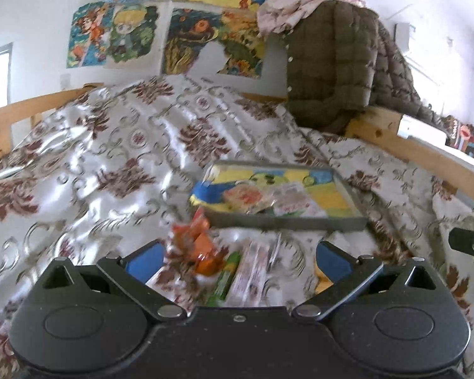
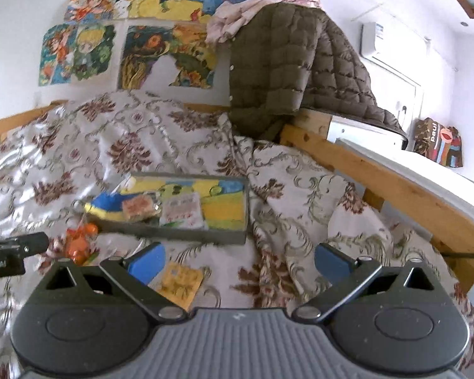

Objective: Organize snacks
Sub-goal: 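Pull both grippers back from the tray toward the remaining snacks, then close the right gripper on the yellow-gold packet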

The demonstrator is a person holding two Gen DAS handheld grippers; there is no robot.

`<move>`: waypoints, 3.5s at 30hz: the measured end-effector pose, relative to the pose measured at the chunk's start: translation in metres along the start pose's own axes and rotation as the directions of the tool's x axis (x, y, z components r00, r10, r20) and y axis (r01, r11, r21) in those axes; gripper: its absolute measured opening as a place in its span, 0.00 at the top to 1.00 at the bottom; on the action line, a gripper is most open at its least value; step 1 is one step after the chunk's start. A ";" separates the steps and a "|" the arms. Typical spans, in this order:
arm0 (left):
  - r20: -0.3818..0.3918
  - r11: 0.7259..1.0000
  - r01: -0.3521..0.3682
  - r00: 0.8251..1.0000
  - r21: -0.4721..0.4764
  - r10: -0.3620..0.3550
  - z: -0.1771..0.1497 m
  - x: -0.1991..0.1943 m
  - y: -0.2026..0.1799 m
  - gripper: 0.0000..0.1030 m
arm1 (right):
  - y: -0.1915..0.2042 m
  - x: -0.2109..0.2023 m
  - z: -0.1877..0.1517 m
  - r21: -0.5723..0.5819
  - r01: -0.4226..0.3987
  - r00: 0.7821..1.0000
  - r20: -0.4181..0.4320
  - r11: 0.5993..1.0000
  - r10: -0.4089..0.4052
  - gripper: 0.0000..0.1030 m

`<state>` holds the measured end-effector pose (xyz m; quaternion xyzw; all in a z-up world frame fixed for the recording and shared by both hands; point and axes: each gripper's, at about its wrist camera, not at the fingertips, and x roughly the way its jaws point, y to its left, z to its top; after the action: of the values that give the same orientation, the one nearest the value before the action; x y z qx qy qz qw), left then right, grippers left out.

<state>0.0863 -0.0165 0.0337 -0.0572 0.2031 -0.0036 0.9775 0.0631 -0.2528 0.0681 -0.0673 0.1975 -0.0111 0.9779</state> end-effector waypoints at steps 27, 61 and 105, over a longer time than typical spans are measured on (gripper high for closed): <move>-0.237 0.989 -0.137 0.960 0.055 0.146 -0.047 0.009 0.027 0.01 | 0.004 0.042 -0.061 0.280 -0.180 0.866 -0.409 0.943 0.287 0.00; -0.342 0.993 -0.092 0.933 0.078 0.114 -0.023 0.061 -0.001 0.01 | 0.006 0.067 -0.050 0.204 -0.258 0.919 -0.251 0.944 0.305 0.00; -0.244 0.995 0.041 0.970 0.091 -0.017 0.009 0.135 0.006 0.01 | 0.042 0.159 -0.039 0.034 -0.237 0.953 -0.187 0.971 0.239 0.00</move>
<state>0.2140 -0.0136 -0.0125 -0.0124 0.3199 -0.0346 0.9467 0.1945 -0.2241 -0.0343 -0.0361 0.2962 0.0993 0.9493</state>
